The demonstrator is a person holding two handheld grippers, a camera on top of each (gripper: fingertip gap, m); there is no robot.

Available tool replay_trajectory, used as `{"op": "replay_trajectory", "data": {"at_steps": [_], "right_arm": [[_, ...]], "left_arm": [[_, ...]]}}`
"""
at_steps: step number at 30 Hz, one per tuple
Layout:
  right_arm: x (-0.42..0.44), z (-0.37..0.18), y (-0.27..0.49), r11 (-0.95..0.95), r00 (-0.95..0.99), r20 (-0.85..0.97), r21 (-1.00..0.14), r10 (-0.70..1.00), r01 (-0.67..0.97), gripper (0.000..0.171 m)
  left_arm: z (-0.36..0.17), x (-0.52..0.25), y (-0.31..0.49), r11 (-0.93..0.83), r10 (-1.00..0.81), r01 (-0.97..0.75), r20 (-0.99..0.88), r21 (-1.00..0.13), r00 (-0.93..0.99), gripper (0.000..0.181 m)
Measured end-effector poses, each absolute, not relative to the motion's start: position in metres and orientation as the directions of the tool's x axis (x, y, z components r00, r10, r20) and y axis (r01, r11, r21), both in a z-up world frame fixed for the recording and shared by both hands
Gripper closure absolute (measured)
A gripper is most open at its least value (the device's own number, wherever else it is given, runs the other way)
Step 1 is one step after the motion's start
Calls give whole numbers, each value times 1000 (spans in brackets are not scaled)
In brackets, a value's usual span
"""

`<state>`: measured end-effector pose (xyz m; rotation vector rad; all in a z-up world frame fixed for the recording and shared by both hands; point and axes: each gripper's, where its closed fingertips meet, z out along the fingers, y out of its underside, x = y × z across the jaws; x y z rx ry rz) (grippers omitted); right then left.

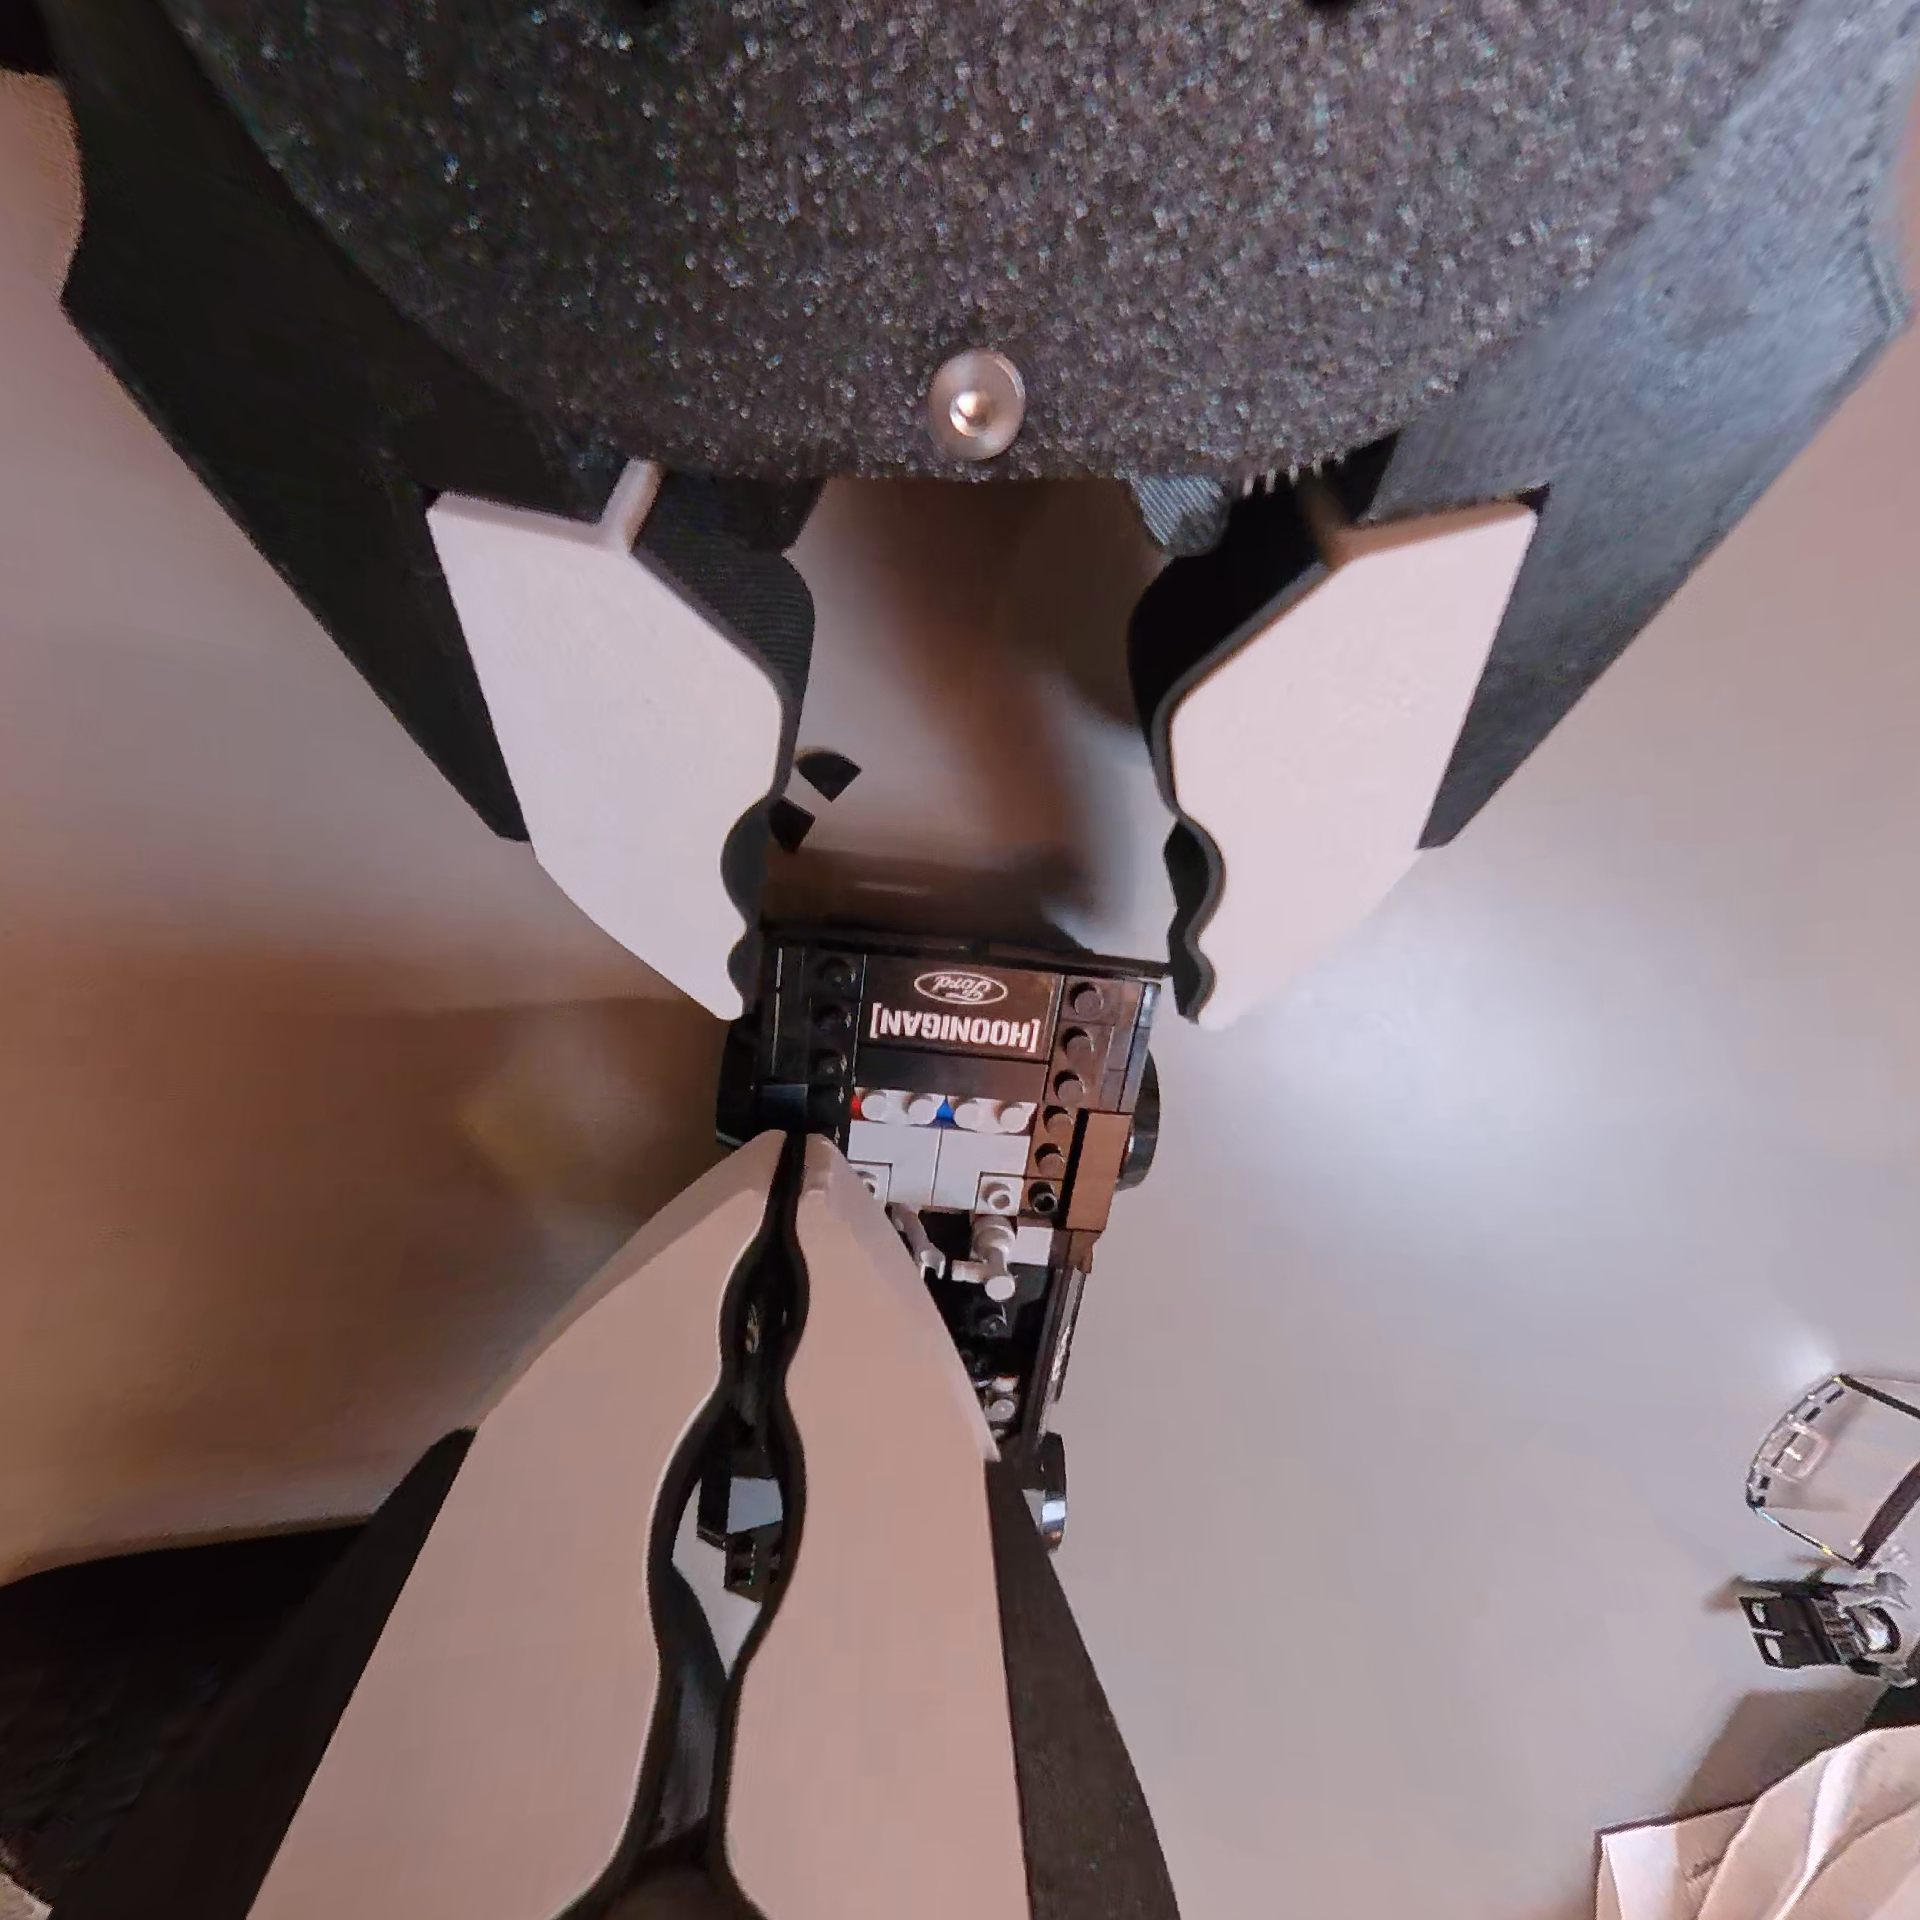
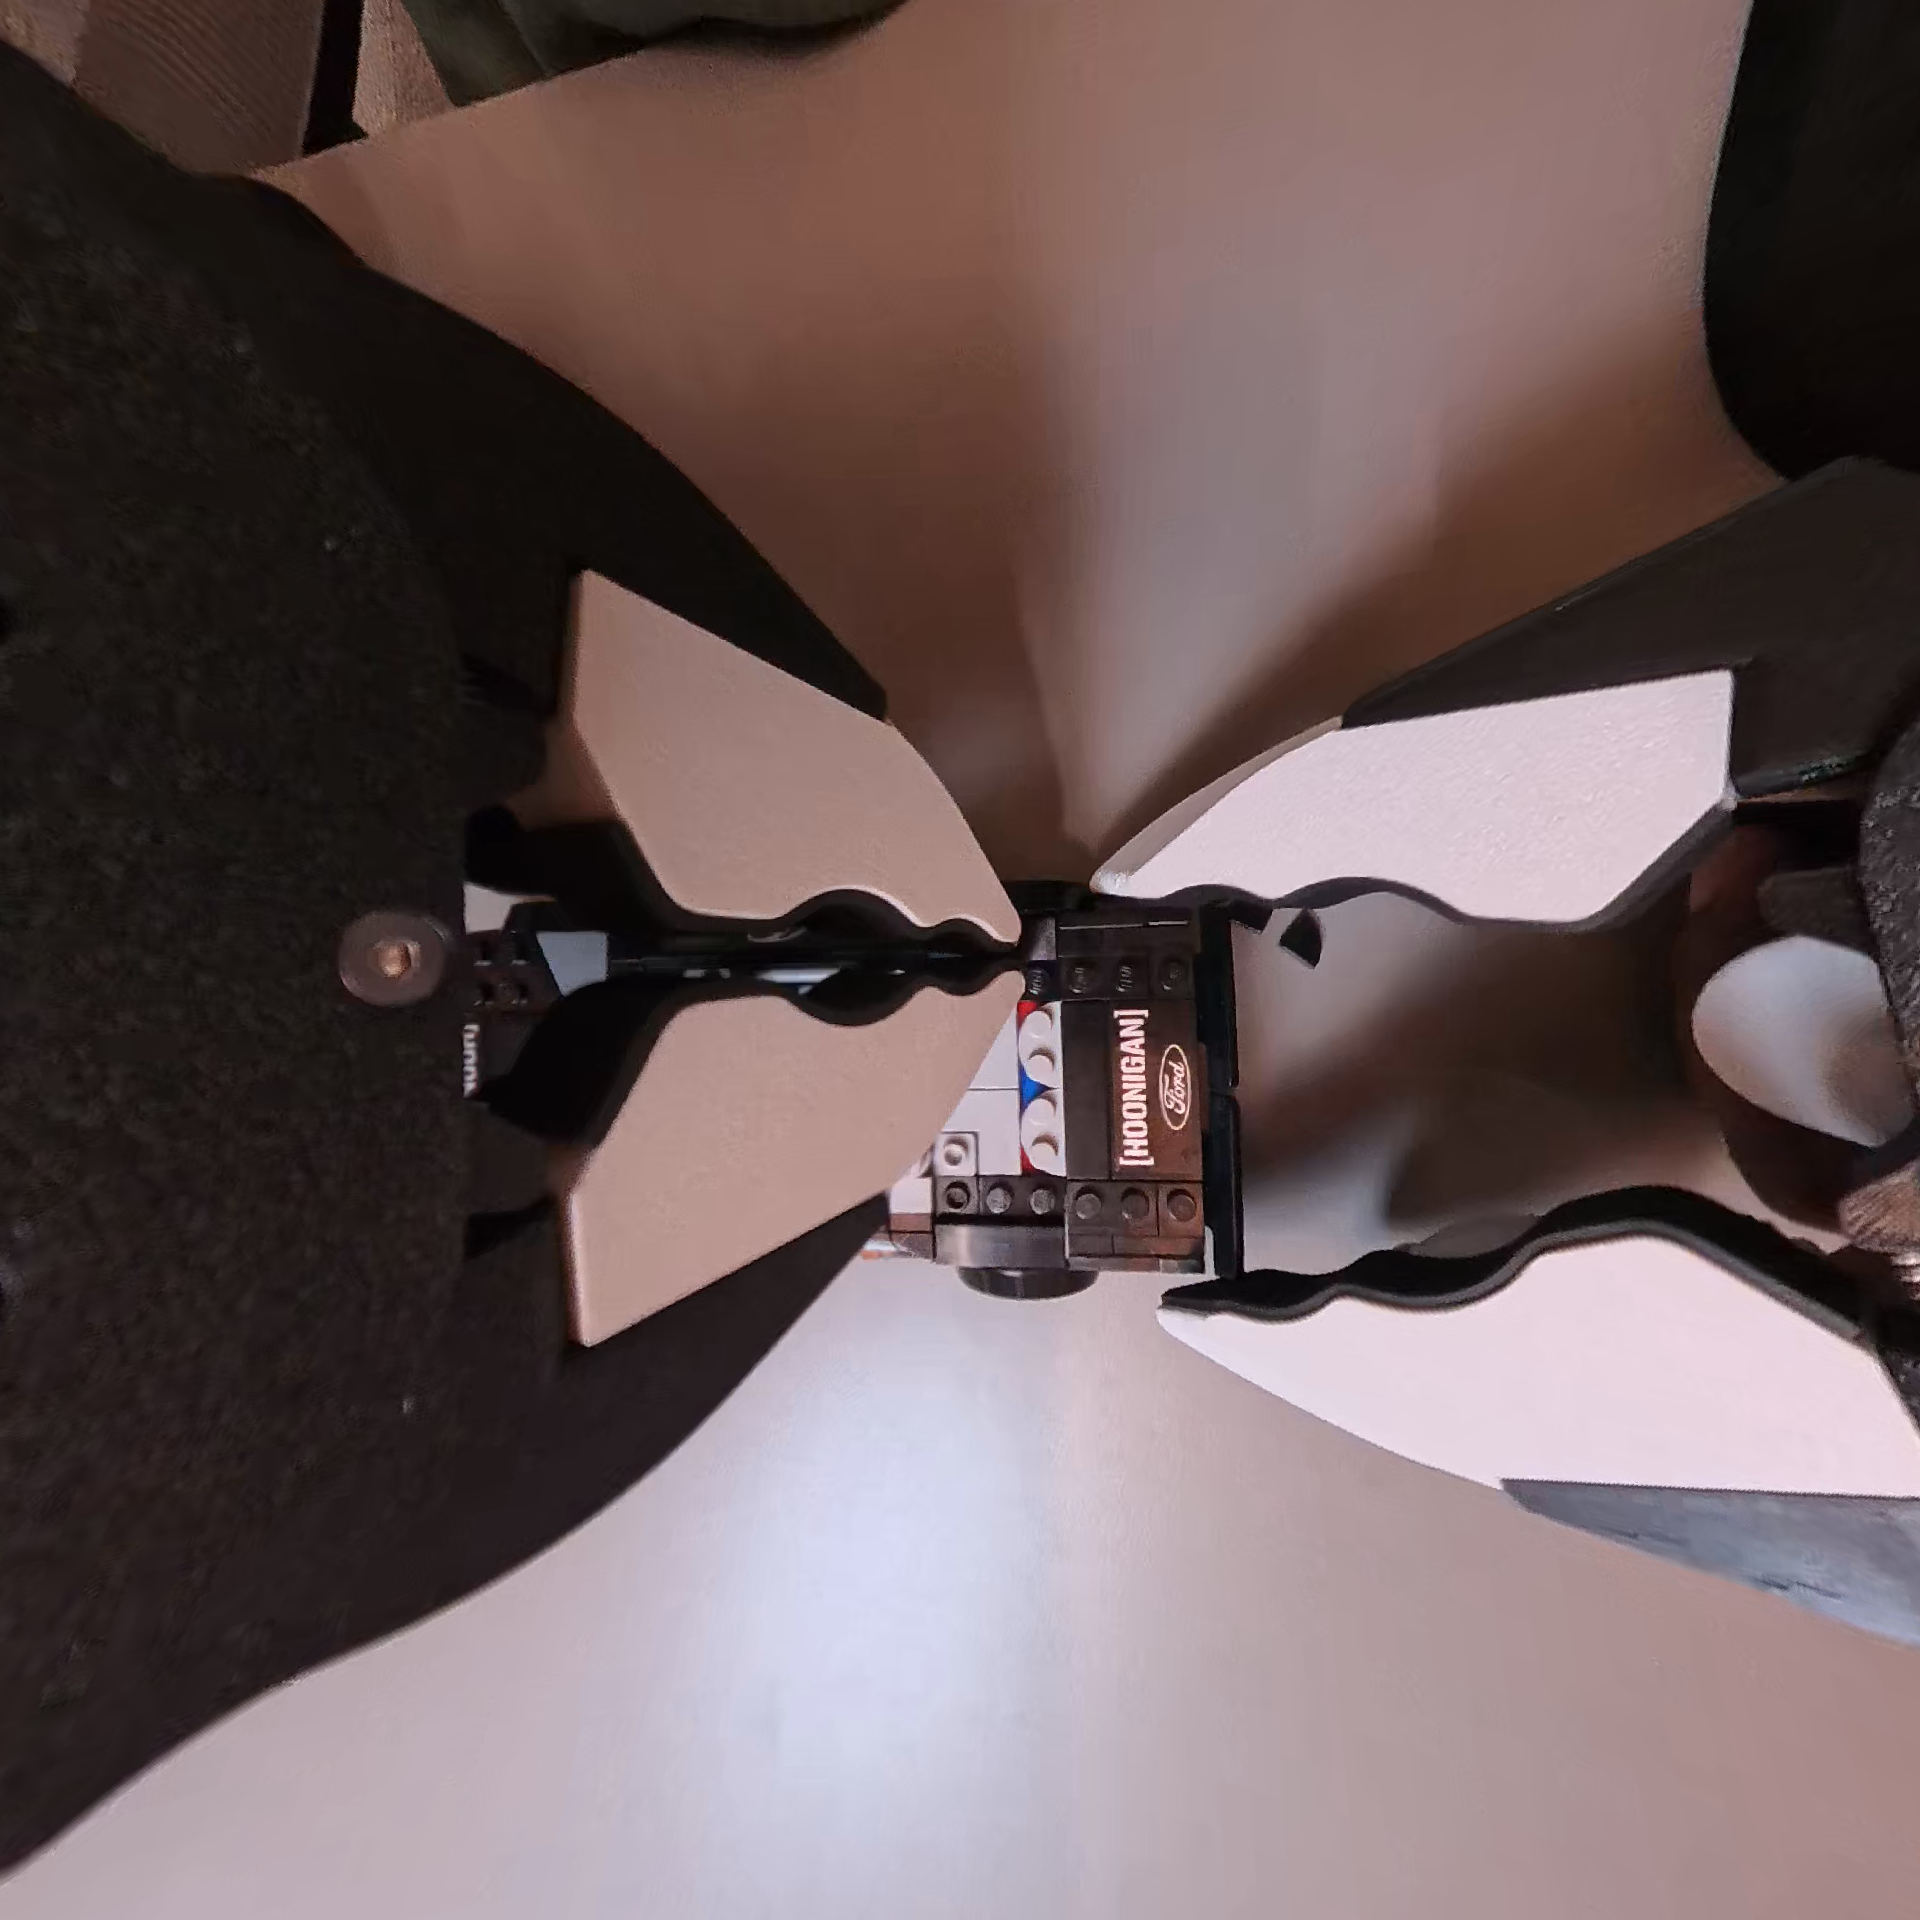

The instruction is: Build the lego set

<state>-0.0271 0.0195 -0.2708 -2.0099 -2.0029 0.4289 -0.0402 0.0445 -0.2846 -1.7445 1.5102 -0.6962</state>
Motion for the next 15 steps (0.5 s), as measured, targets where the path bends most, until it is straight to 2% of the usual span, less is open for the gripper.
{"op": "replay_trajectory", "data": {"at_steps": [9,15], "right_arm": [[-28,-270,21,128,-71,178,-335,981,933,171],[-28,-264,17,62,-10,130,-406,991,912,171]], "left_arm": [[-285,-40,44,-72,-983,-599,-44,-797,177,107],[-285,-40,44,-71,-983,-599,-46,-798,178,107]]}}
